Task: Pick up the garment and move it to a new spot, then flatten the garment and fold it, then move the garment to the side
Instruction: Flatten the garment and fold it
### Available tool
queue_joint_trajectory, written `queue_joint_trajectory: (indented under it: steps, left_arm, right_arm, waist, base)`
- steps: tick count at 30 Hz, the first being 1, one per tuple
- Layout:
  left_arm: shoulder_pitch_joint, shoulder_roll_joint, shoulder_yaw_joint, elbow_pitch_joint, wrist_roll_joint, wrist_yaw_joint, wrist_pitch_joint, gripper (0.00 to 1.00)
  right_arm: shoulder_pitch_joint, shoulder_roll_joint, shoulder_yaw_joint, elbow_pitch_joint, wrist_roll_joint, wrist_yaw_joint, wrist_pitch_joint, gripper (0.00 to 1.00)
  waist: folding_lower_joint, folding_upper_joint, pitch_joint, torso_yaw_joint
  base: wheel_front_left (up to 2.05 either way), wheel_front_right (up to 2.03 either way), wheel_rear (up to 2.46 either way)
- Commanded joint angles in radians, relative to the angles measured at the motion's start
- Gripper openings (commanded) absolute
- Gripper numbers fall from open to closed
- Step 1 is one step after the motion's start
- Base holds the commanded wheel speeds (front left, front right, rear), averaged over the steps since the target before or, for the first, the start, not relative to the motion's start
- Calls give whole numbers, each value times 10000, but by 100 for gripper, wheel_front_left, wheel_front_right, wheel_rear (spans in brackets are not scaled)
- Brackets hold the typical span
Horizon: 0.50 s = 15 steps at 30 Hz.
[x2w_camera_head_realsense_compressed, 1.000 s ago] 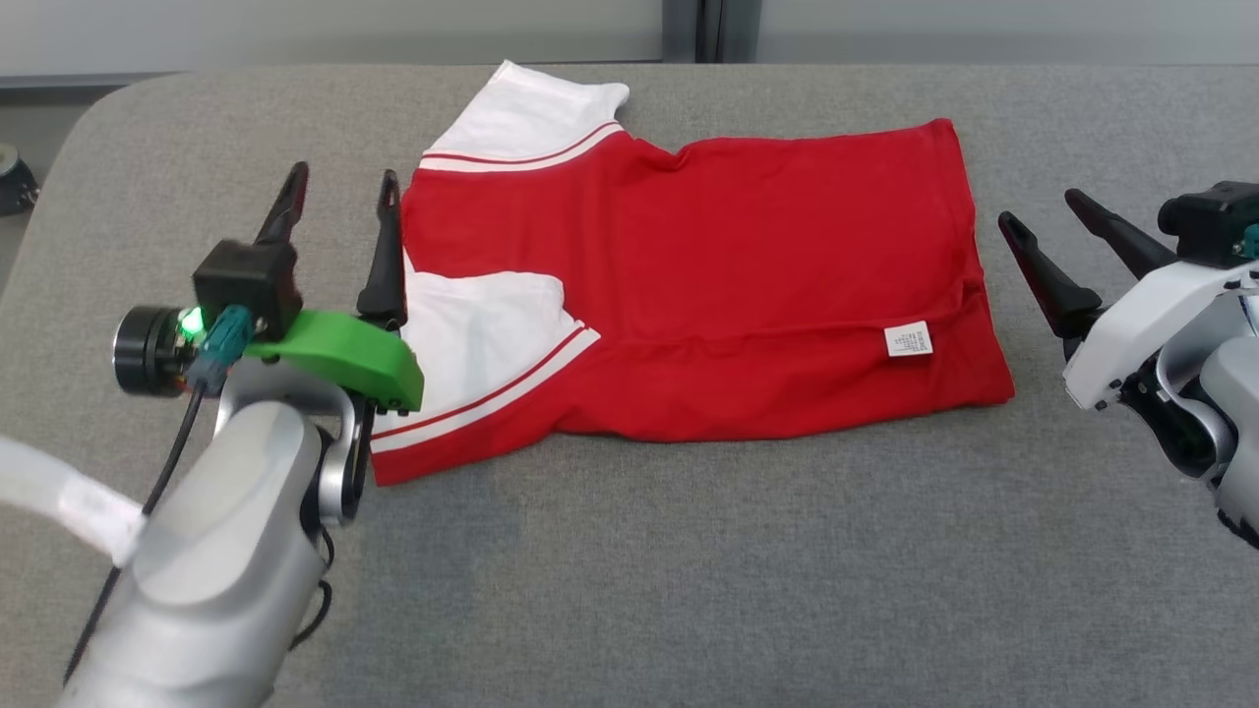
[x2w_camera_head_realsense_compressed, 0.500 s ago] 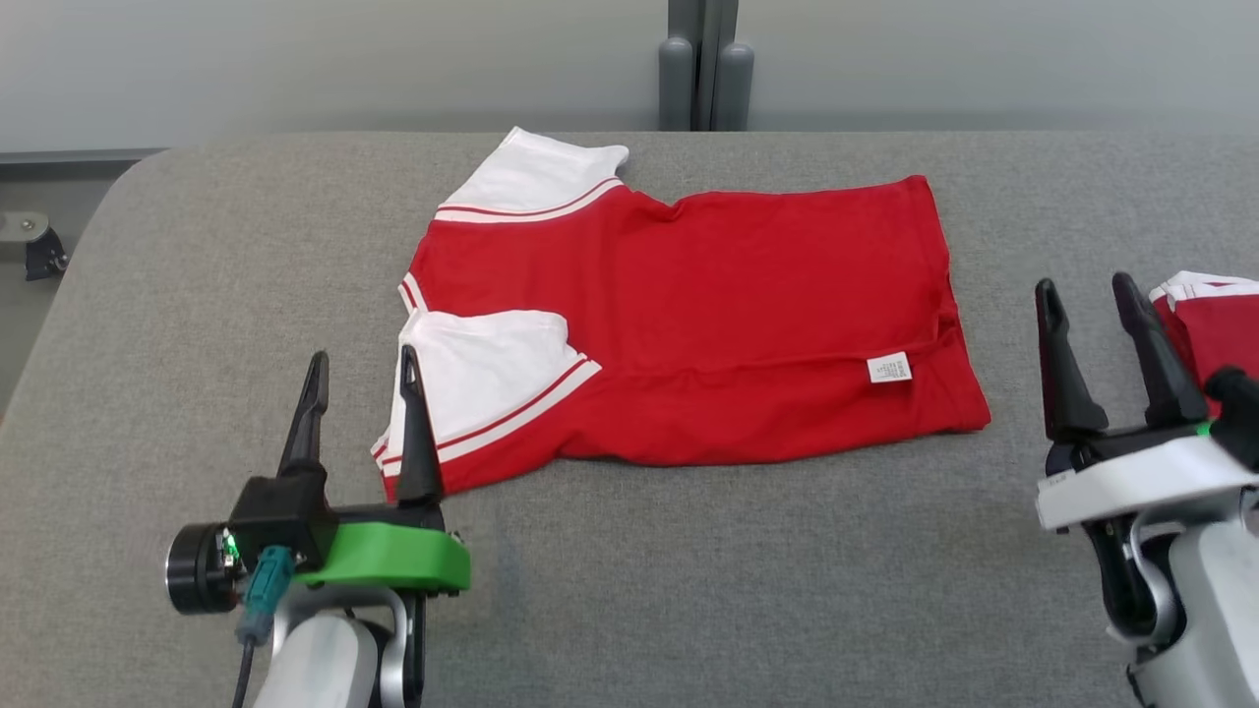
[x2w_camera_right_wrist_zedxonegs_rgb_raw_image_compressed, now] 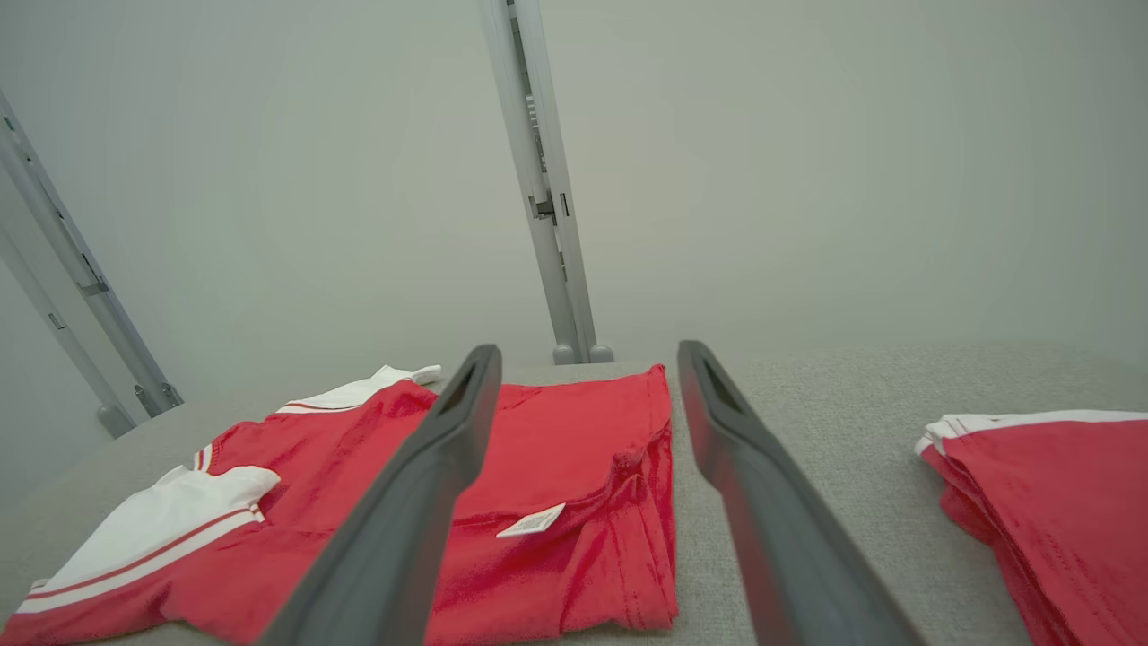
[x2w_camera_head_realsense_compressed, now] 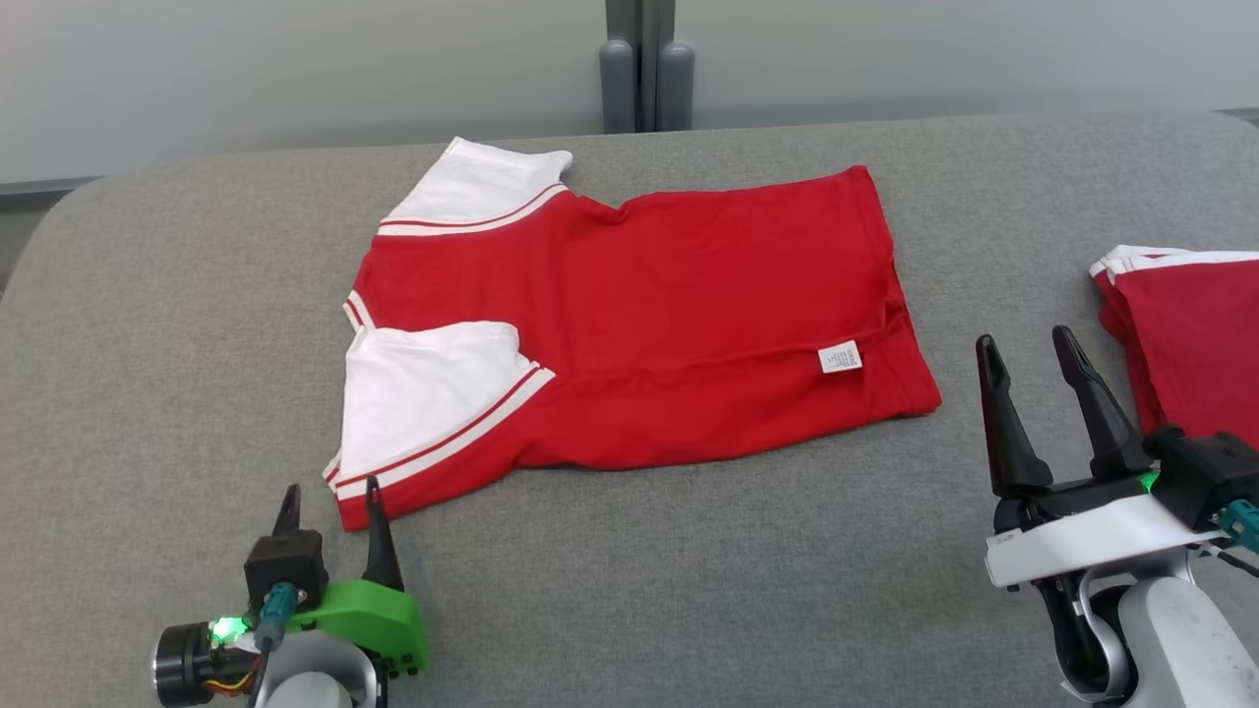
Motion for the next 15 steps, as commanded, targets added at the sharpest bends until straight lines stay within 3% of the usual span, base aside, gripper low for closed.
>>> queue_joint_trajectory:
  steps: [1,14,15]
  left_arm:
    - [-365,-6,163,315,-107,104,2,100]
    - [-1719,181,366,3454,-261,-243,13,100]
    - [-1774,174,333,3686,-283,-311,13,65]
  right_arm:
    - [-8,-74,26,-21,2,-14,-22,100]
    - [-83,-198,73,216,68,-14,-24,100]
    - [-94,-205,82,312,57,-14,-23,100]
  waist:
    - [0,0,165,-206]
    - [0,0,417,-460]
    - [0,0,413,-443]
  base:
    - [0,0,0]
    - [0,0,0]
    - [0,0,0]
